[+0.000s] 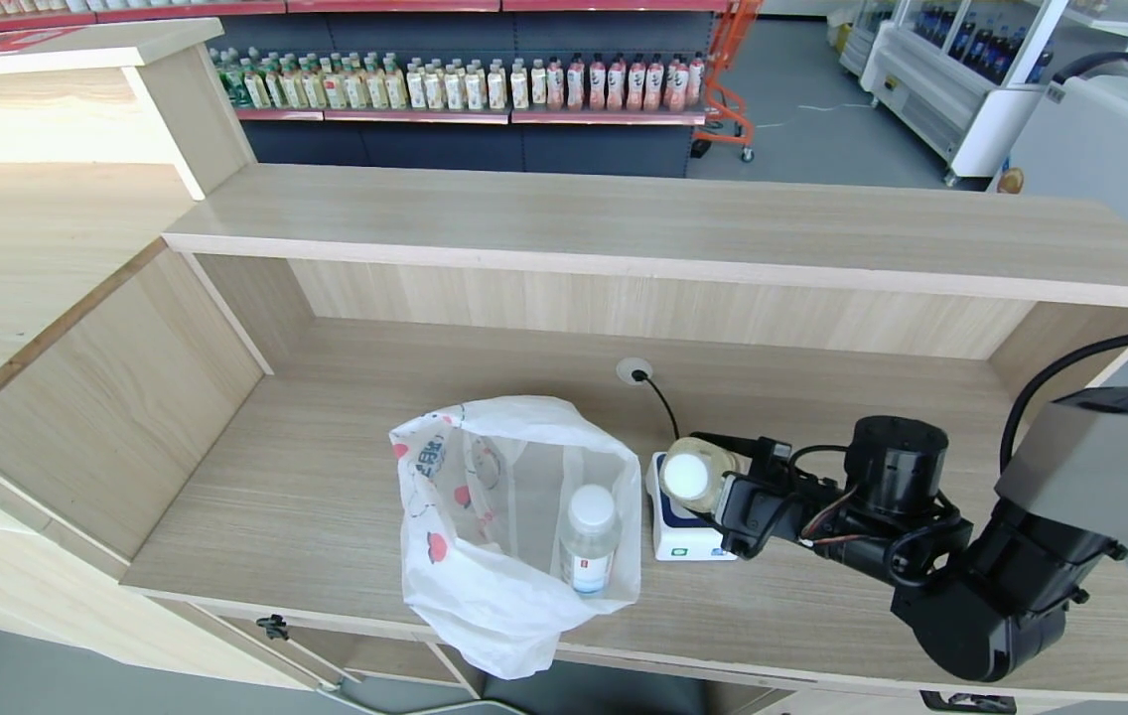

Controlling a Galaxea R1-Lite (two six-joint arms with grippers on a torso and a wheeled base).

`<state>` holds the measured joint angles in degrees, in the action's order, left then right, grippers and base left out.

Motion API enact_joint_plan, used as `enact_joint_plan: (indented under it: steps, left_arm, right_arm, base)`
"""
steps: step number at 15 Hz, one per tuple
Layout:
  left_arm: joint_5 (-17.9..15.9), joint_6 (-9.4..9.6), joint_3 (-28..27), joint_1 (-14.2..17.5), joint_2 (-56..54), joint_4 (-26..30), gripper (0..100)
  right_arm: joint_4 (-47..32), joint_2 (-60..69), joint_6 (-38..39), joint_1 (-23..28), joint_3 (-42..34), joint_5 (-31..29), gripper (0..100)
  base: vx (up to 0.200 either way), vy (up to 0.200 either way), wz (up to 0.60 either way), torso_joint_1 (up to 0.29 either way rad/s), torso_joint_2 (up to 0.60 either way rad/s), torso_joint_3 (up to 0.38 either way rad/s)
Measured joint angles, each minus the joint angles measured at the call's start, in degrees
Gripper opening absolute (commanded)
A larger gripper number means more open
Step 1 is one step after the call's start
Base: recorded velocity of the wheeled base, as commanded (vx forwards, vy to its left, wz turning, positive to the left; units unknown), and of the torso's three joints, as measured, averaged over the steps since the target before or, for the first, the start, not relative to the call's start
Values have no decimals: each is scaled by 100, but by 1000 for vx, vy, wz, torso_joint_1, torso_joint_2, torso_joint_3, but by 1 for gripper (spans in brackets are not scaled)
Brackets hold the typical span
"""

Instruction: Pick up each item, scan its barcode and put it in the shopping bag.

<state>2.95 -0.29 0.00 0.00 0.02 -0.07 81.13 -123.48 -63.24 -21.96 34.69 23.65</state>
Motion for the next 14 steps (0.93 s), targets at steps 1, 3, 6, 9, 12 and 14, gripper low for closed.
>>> enact_joint_plan:
  steps: [1,3,6,9,12,14]
  left_arm:
    - [0,0,0,0,0,0,100]
    - [2,5,0,0,0,0,100]
    - [2,0,0,0,0,0,100]
    - [2,5,0,0,0,0,100]
    - [2,0,0,0,0,0,100]
    - [5,2,0,0,0,0,100]
  right_arm:
    - [9,-17,-23,-1,-5,2,0]
    - [11,-37,-37,-1,-5,2,0]
    - [41,-44,-37,-1,-29,-11,0]
    - [464,-4,276,-89,-46,-215,0]
    - [585,306,1682,-395,-5,-839,0]
    - [534,653,2594,-585,24,-1421,0]
  base:
    - [0,0,0,0,0,0]
    - [0,0,0,0,0,0]
    - [0,0,0,0,0,0]
    - [0,0,0,0,0,0]
    - [0,0,0,0,0,0]
    - [0,0,0,0,0,0]
